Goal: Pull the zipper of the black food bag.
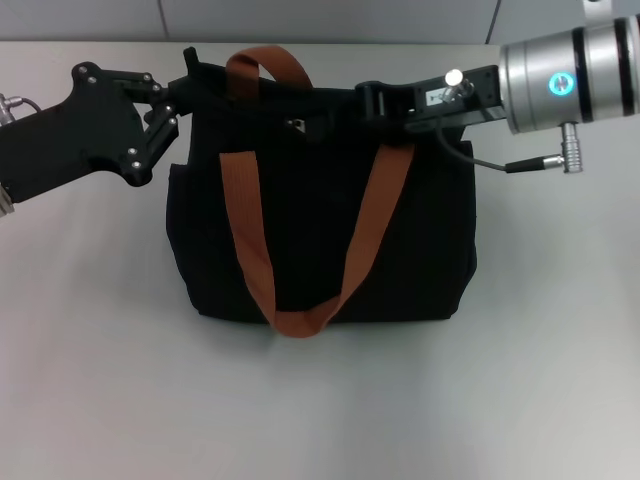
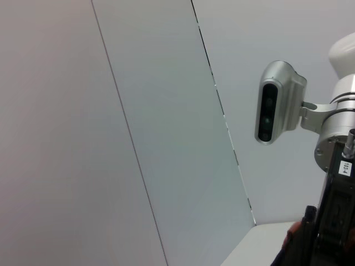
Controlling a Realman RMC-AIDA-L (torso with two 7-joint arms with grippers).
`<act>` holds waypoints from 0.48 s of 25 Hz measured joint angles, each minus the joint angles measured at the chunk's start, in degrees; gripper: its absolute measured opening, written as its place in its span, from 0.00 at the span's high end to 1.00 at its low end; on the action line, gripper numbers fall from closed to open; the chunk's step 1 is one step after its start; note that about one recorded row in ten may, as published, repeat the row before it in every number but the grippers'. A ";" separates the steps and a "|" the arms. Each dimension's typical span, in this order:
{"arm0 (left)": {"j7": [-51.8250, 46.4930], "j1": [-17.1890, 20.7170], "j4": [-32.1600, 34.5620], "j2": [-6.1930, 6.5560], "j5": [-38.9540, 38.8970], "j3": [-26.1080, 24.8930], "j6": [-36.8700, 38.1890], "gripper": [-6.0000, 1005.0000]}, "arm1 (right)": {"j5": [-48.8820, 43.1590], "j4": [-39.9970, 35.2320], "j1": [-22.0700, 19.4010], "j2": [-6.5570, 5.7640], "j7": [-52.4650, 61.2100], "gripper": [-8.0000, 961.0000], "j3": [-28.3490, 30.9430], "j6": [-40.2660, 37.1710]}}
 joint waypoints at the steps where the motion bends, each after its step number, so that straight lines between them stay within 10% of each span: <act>1: 0.01 0.00 0.00 0.00 0.00 0.00 -0.01 0.96 | -0.07 -0.62 -0.60 0.00 0.06 0.99 0.02 -0.04; 12: -0.05 0.00 0.01 0.05 -0.04 -0.03 -0.20 0.96 | -0.13 -5.13 -5.55 -0.33 0.62 0.99 0.39 -0.17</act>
